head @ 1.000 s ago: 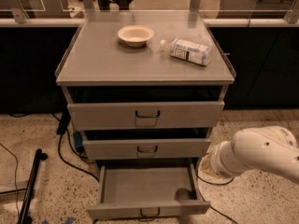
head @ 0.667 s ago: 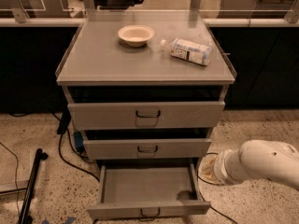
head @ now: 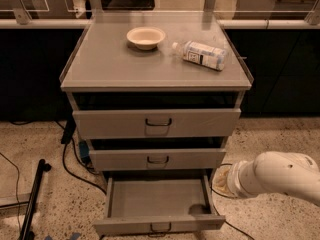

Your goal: Close bottom drawer

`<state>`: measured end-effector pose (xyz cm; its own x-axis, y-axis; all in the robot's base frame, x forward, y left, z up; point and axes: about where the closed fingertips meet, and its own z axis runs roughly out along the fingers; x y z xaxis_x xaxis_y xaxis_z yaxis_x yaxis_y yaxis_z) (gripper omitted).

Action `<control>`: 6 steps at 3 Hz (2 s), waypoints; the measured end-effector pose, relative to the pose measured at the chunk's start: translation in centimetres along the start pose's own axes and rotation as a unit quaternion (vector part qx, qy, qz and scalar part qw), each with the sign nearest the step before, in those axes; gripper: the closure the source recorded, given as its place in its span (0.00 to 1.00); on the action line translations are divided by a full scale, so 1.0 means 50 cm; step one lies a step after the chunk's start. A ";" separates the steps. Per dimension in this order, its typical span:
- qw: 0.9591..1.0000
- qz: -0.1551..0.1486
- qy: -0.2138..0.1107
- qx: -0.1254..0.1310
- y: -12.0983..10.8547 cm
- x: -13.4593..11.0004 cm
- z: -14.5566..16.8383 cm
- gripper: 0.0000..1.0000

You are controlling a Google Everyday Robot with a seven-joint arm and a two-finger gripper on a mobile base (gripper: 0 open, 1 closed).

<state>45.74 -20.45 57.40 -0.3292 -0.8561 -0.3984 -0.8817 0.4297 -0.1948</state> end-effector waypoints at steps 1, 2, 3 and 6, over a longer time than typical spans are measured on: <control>1.000 0.011 0.006 -0.002 0.031 0.029 0.078 1.00; 1.000 0.016 -0.001 0.009 0.038 0.059 0.178 1.00; 0.999 0.031 -0.017 0.013 0.045 0.089 0.256 1.00; 0.997 0.055 -0.044 -0.004 0.098 0.133 0.393 1.00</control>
Offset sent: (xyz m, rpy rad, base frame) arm 0.0170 0.0186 -0.1699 0.0202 -0.0418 -0.0599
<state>45.87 -18.41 36.18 -0.3933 -0.7749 -0.4949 -0.8444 0.5174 -0.1389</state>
